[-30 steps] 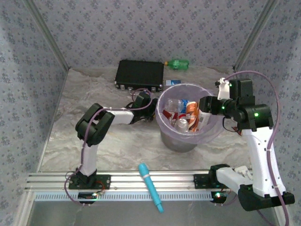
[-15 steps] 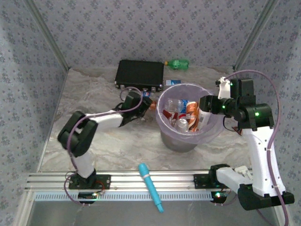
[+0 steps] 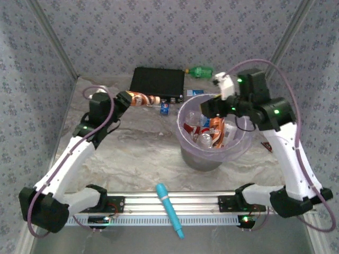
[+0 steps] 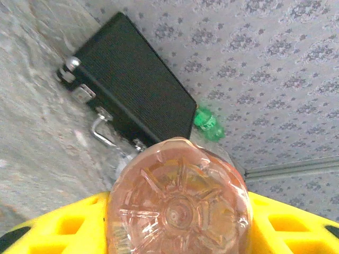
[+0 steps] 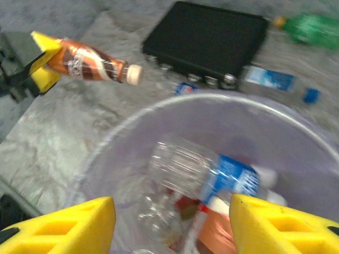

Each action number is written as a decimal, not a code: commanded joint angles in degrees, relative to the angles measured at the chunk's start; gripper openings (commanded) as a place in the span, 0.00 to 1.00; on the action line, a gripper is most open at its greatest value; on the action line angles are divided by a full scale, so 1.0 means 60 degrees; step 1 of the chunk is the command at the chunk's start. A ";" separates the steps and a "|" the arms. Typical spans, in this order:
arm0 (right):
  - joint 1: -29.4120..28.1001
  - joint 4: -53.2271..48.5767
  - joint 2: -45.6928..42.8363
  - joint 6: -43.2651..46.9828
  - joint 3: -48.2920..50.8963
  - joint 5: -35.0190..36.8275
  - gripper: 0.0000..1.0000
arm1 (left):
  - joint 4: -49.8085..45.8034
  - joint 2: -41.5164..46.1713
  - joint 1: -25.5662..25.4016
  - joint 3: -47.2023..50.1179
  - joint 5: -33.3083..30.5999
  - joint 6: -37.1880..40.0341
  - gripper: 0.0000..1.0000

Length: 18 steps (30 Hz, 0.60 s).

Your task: Put the plastic bottles in the bin

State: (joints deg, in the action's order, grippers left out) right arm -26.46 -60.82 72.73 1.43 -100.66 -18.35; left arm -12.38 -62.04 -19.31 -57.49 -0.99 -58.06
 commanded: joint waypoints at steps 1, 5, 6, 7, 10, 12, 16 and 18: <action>-0.1234 0.0368 0.0831 0.1798 -0.0740 0.0286 0.66 | -0.2054 0.0482 0.0805 -0.0860 0.1919 0.1402 0.39; -0.2529 0.0450 0.2138 0.3347 -0.1664 0.0356 0.71 | -0.2876 0.0683 0.1495 -0.1574 0.3975 0.1994 0.39; -0.2863 0.0369 0.2456 0.3702 -0.1956 0.0396 0.72 | -0.3011 0.0720 0.1519 -0.1688 0.4366 0.2158 0.39; -0.3063 0.0313 0.2763 0.3947 -0.2208 0.0391 0.73 | -0.3107 0.0758 0.1519 -0.1775 0.4685 0.2285 0.39; -0.3455 0.0171 0.3609 0.4371 -0.2908 0.0102 0.75 | -0.3118 0.0871 0.1517 -0.1718 0.5486 0.2510 0.39; -0.3617 -0.0066 0.4188 0.4429 -0.3444 -0.0101 0.77 | -0.2955 0.0956 0.1519 -0.1510 0.5804 0.2507 0.39; -0.3874 -0.0297 0.5065 0.4553 -0.4033 -0.0131 0.83 | -0.2409 0.1080 0.1504 -0.1080 0.6400 0.2387 0.39; -0.3938 -0.0479 0.5479 0.4515 -0.4326 -0.0234 0.85 | -0.2046 0.1148 0.1483 -0.0811 0.6478 0.2150 0.37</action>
State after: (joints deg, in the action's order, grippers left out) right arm -49.39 -60.45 103.15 26.57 -123.68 -18.31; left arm -27.68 -56.47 -10.39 -64.10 33.23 -45.04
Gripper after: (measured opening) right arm 0.845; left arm 0.516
